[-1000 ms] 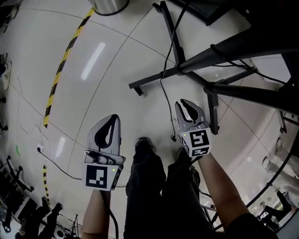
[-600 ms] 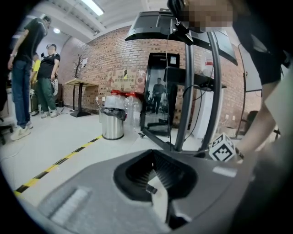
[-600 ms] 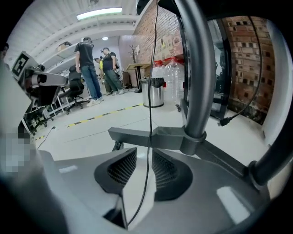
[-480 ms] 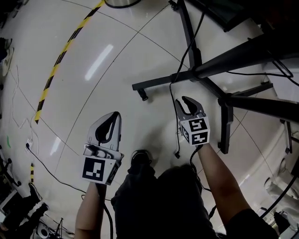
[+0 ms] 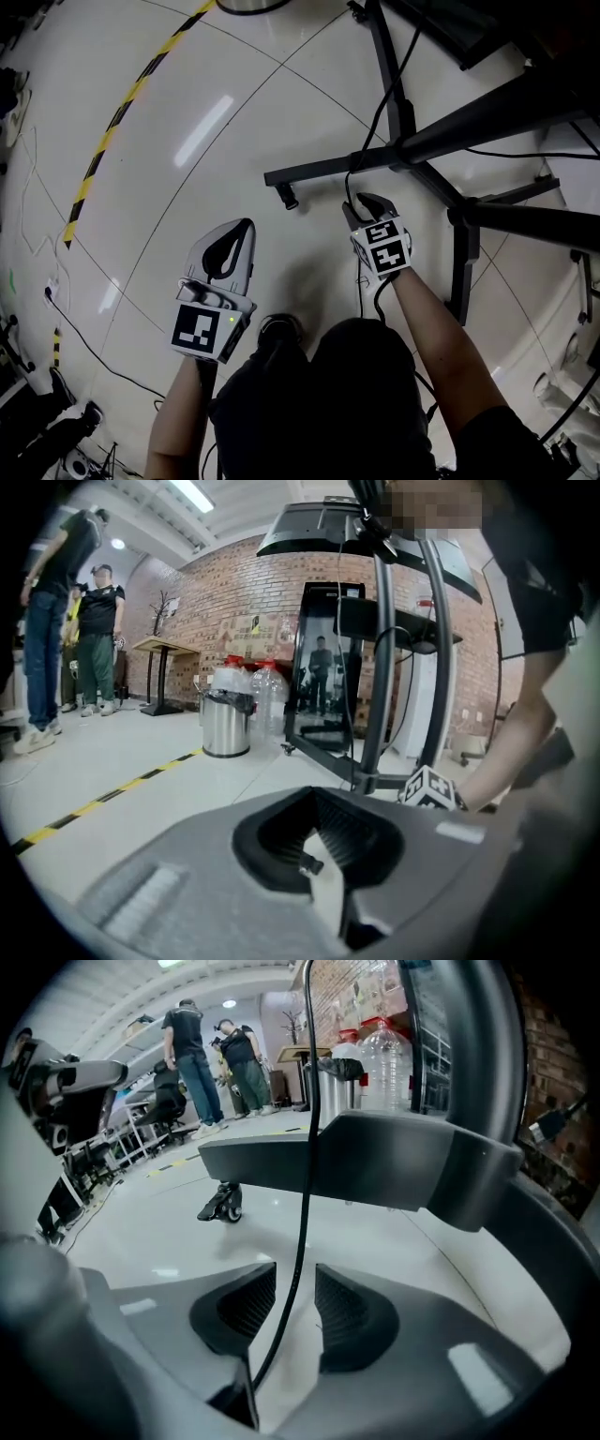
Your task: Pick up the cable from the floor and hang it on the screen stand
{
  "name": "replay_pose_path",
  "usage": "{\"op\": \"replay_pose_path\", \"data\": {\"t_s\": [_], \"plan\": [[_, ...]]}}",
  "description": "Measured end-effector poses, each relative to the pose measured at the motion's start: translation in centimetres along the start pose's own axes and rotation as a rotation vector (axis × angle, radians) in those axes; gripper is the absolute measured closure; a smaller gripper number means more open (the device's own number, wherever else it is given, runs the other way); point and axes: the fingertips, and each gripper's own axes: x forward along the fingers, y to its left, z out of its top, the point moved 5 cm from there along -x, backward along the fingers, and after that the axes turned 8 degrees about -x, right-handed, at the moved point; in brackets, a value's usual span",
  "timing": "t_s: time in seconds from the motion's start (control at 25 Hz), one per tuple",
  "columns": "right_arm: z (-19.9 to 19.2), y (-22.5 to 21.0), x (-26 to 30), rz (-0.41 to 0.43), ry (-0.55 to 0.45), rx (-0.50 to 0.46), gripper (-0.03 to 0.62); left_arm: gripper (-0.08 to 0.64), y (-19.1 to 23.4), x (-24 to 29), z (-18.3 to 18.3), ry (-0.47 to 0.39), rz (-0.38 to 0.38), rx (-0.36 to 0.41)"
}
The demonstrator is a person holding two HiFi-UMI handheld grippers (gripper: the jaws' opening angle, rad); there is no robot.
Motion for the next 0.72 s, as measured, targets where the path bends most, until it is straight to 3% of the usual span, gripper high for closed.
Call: {"op": "replay_pose_path", "data": {"t_s": [0.12,0.24,0.44,0.56,0.72], "plan": [[1.1,0.5,0.5,0.000,0.003,-0.045,0.459,0.554,0.5,1.0,-1.7,-0.005,-0.002,-0.001],[1.3,0.8,1.3,0.003,0.026,-0.031,0.462,0.554,0.4,1.6,-3.0,0.008,-0.014,0.019],[0.6,0.1,2.3,-0.028,0.092,0.021,0.546,0.554,0.4,2.4,-4.7,0.043,-0.016,0.004],[0.3,-0.3,1.9,-0.032,0.092,0.082,0.563,0.554,0.2,2.3,-4.7,0.048,-0.016,0.002],[1.5,0.4,-0.1,-0.001,0.048,0.089,0.565,0.554,-0.4,1.9,-3.5,0.045,-0.018,0.004]]}}
